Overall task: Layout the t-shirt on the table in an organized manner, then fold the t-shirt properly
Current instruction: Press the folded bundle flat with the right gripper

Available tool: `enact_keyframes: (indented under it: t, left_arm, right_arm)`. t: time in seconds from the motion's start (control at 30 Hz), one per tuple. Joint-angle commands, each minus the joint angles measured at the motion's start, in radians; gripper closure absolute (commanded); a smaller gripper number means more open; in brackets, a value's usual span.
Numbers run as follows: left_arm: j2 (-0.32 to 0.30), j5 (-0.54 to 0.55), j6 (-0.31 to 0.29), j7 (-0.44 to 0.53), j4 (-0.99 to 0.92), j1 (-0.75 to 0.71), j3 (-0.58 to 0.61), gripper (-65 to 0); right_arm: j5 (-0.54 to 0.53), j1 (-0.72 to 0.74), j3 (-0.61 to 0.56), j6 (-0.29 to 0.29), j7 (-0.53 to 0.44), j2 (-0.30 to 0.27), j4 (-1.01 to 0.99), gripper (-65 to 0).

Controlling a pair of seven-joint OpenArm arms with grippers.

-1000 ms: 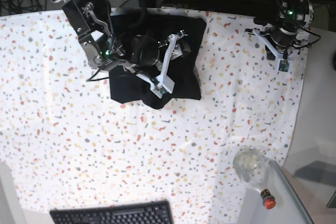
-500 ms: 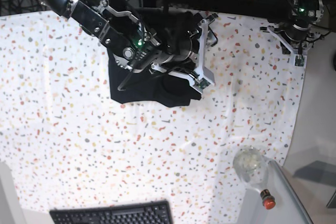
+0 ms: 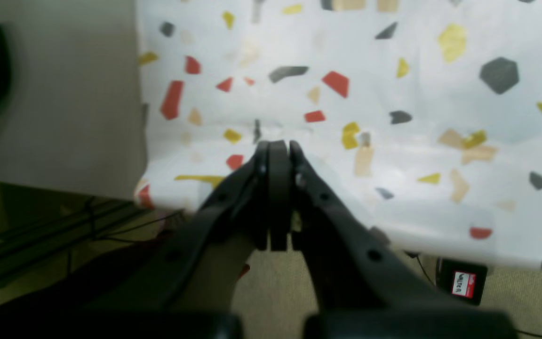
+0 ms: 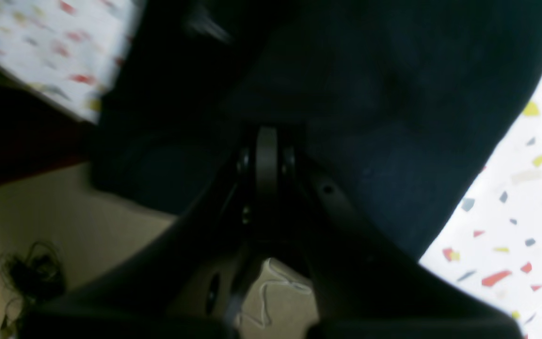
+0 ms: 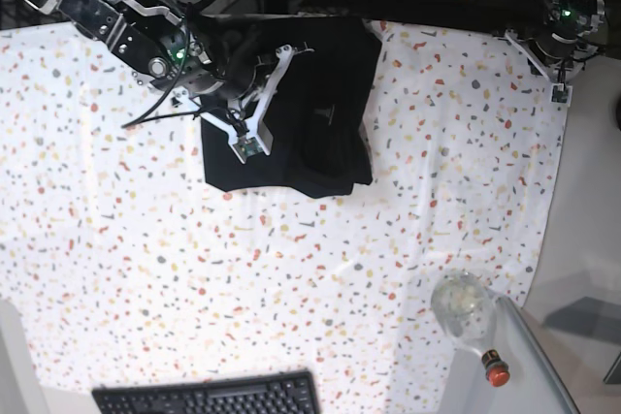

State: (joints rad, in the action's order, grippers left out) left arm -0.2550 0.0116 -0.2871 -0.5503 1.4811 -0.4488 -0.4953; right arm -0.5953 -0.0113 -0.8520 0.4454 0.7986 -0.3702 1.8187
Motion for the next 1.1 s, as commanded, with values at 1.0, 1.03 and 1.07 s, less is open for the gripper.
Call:
enact_keyframes:
  t: [1.0, 1.03, 1.07]
  left_arm:
    - [0.004, 0.001, 0.009, 0.017, 0.039, 0.002, 0.004, 0.0]
    - [0.004, 0.001, 0.009, 0.017, 0.039, 0.002, 0.004, 0.0]
    - [0.004, 0.001, 0.009, 0.017, 0.042, 0.002, 0.004, 0.0]
  right_arm:
    - [-0.001, 0.316, -0.066, -0.112, -0.156, 0.371, -0.442, 0.0]
    - [-0.001, 0.311, -0.063, -0.112, -0.135, 0.359, -0.416, 0.0]
    - [-0.001, 0.31, -0.062, -0.11, -0.112, 0.34, -0.38, 0.0]
